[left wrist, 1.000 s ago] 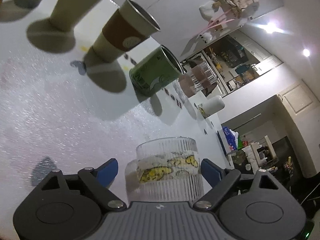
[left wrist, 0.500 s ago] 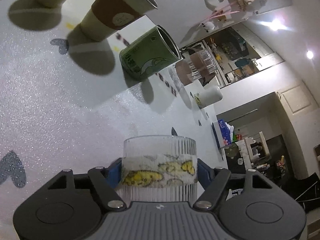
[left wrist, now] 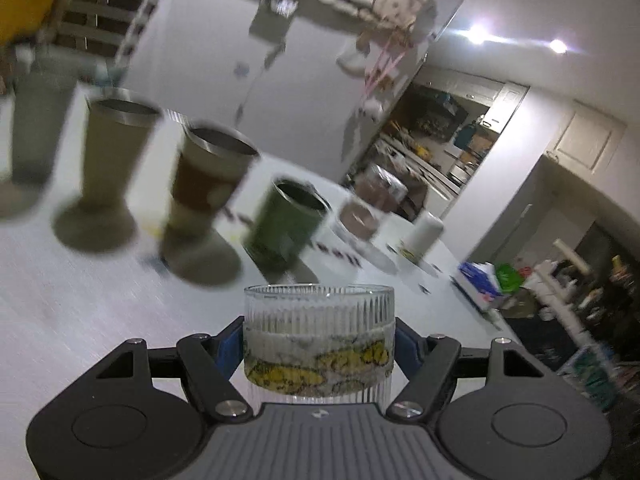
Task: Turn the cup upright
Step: 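Grasp the glass bowl with the left gripper while the right gripper releases the stem, then carry the upright glass with the left gripper and set it beside the grey cups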
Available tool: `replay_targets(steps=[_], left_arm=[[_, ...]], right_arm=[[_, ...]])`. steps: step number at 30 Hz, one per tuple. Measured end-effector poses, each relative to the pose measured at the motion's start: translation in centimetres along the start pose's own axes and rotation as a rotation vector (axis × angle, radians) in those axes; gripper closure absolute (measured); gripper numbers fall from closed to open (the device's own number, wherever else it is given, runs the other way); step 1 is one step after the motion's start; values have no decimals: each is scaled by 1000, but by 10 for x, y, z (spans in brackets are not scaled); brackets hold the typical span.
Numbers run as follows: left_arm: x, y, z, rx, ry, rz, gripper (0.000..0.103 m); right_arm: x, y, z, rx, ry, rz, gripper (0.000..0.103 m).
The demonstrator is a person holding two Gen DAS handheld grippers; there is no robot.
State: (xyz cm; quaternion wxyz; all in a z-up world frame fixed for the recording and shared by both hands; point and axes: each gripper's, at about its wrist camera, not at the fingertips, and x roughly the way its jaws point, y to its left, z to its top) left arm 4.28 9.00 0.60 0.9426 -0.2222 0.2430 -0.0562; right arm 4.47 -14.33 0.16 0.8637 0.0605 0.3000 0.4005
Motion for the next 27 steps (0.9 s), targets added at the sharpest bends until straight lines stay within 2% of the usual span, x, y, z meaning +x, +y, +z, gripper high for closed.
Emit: replay_targets(steps=[2, 6, 11, 14, 21, 27], left_arm=[[-6, 5, 3, 45, -40, 39, 29], [-11, 19, 17, 121, -114, 176, 29], [-6, 42, 38, 176, -185, 345, 29], [-4, 57, 50, 176, -212, 430, 29], [3, 68, 58, 252, -243, 560, 29], [9, 73, 61, 270, -271, 583, 29]], right_arm=[[-3, 5, 1, -24, -27, -19, 53], [-8, 14, 4, -72, -90, -106, 46], [-9, 13, 5, -75, -103, -134, 46], [-9, 12, 4, -77, -107, -148, 46], [-10, 10, 2, -88, -122, -168, 46], [-9, 11, 1, -95, -123, -176, 46]])
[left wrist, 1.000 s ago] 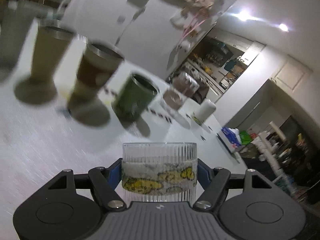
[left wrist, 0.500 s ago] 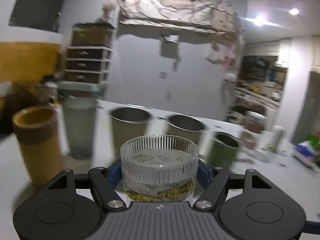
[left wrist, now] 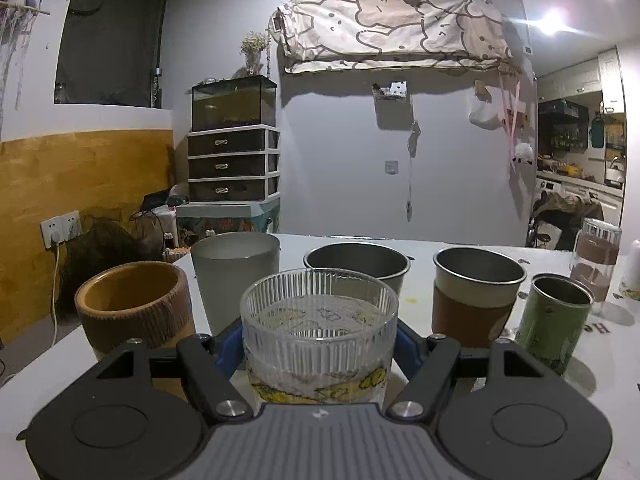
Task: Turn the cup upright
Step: 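Carry the upright glass with the left gripper and set it beside the grey cups, then open the left gripper and withdraw from the glass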
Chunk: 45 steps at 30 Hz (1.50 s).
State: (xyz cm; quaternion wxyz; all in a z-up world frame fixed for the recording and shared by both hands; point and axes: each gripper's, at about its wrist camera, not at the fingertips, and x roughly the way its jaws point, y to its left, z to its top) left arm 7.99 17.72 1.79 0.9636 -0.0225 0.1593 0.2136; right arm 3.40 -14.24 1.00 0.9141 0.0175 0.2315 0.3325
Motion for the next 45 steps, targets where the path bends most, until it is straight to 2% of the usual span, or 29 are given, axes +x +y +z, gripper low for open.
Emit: replay_targets(steps=[8, 11, 12, 20, 22, 27, 33, 45], left_arm=[[2, 1, -3, -1, -18, 8, 28], [-8, 1, 0, 3, -45, 12, 13], [-13, 1, 1, 0, -58, 9, 11], [-66, 2, 0, -16, -66, -37, 4], [-82, 1, -4, -14, -69, -47, 0], [-114, -3, -17, 13, -61, -76, 0], [-139, -6, -33, 6, -62, -119, 0], [-152, -9, -49, 13, -18, -51, 0]], right_arm=[[1, 2, -2, -5, 4, -8, 45], [2, 3, -2, -2, 6, -7, 44], [2, 3, -2, -1, 6, -6, 44], [1, 3, 8, -1, -41, 3, 38], [1, 3, 12, -6, -60, 3, 33], [2, 4, 19, -36, -99, 6, 18], [7, 7, 25, -82, -115, -10, 13], [14, 11, 21, -126, -139, -73, 1]])
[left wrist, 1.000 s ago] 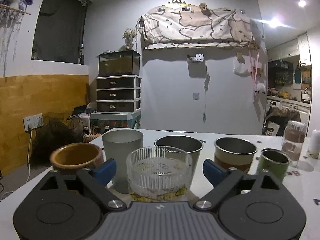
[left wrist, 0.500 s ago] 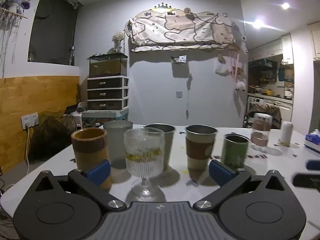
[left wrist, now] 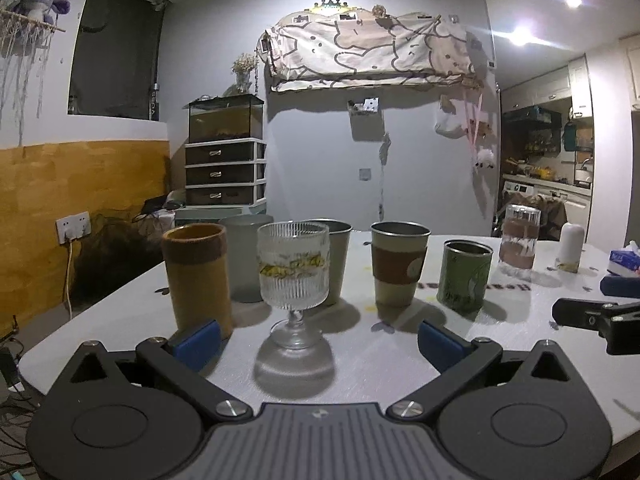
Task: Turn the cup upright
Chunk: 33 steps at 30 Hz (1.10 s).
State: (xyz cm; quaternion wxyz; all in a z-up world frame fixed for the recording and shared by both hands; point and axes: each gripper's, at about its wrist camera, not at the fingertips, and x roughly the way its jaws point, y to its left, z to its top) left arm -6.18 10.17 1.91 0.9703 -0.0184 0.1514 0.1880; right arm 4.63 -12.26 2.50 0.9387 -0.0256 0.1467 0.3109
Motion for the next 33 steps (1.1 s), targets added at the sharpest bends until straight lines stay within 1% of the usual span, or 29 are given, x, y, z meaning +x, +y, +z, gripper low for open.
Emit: replay_targets(steps=[8, 33], left_arm=[[-3, 4, -2, -14, 5, 11, 0], [-1, 4, -2, -18, 17, 21, 0]], right_arm=[[3, 4, -1, -28, 10, -11, 0], [6, 8, -2, -34, 20, -1, 0]])
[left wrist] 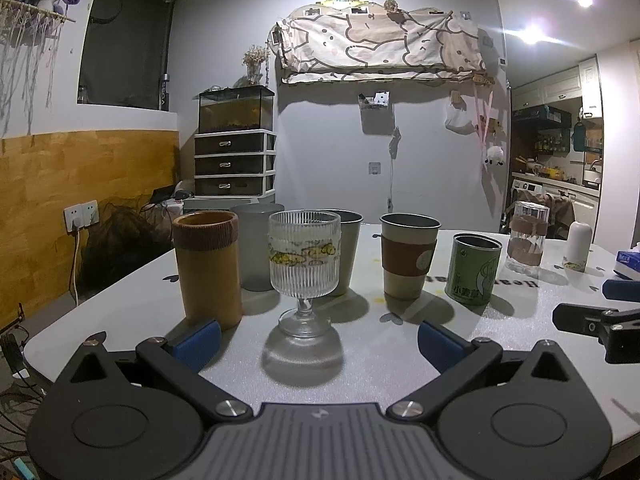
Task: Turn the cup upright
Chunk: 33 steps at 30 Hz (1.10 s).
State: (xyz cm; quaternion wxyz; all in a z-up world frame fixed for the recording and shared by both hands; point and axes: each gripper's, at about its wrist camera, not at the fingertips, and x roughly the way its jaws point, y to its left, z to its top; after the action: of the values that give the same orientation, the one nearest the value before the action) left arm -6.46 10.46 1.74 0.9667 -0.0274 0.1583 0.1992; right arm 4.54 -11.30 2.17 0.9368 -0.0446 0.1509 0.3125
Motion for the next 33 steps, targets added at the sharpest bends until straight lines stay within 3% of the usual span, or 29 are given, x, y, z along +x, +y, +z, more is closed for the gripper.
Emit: replay_targets(steps=[33], left_arm=[[2, 0, -4, 0, 5, 4, 0]], right_arm=[[2, 3, -3, 2, 9, 9, 0]])
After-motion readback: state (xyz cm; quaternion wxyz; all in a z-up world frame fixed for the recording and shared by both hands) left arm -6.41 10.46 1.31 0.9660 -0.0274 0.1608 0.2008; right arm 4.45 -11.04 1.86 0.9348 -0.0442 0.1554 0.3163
